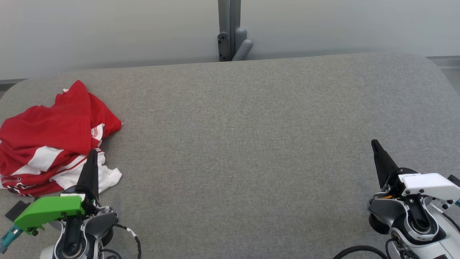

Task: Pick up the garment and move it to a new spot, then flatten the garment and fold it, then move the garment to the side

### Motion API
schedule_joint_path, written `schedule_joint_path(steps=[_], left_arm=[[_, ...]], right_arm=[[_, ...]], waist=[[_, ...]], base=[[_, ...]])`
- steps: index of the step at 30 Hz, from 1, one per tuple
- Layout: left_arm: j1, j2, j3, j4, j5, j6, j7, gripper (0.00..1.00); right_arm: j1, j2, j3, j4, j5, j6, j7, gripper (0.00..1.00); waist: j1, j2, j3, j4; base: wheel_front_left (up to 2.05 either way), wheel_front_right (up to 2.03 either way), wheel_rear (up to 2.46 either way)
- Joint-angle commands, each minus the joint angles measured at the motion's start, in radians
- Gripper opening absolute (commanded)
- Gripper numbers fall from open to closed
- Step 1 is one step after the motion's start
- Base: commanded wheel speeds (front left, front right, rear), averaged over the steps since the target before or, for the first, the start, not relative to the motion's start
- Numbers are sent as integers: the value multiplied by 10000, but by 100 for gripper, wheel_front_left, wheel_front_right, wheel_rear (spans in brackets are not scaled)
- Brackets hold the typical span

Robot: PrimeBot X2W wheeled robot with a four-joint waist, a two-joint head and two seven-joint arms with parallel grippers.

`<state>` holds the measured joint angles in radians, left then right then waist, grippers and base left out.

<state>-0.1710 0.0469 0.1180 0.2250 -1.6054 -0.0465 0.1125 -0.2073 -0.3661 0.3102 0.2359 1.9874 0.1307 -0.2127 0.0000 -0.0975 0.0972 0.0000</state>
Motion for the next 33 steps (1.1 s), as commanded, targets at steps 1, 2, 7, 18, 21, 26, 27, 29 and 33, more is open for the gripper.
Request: schedule_joint_path(steps=[1,2,7,18,21,26,27,29,33], left_arm=[[-74,67,-3,-40,9,5,-14,0],[-74,67,-3,-40,9,5,-14,0],[-74,67,-4,-40,9,5,-14,0],[-74,67,-4,-40,9,5,-14,0],[-74,67,-4,-41,7,5,-14,0],[-74,67,-4,-41,9,5,-14,0],[-74,67,-4,-41,9,5,-14,0],[-74,67,-4,-41,9,5,-14,0],[-74,68,-4,-41,9,5,-14,0]], right_arm=[[10,-66,25,-30,52,0,-35,0],[10,-66,24,-30,53,0,-36,0],[10,-69,28,-33,57,0,-40,0],[9,-74,34,-34,64,0,-47,0],[9,-74,35,-35,65,0,-49,0],[9,-77,37,-36,67,0,-51,0],[9,-77,37,-37,68,0,-52,0],[8,-78,38,-37,69,0,-53,0],[9,-79,39,-37,71,0,-54,0]], waist=[[0,0,0,0],[0,0,0,0],[0,0,0,0],[0,0,0,0],[0,0,0,0],[0,0,0,0],[0,0,0,0],[0,0,0,0],[0,0,0,0]], base=[[0,0,0],[0,0,0],[0,0,0],[0,0,0],[0,0,0],[0,0,0],[0,0,0],[0,0,0],[0,0,0]])
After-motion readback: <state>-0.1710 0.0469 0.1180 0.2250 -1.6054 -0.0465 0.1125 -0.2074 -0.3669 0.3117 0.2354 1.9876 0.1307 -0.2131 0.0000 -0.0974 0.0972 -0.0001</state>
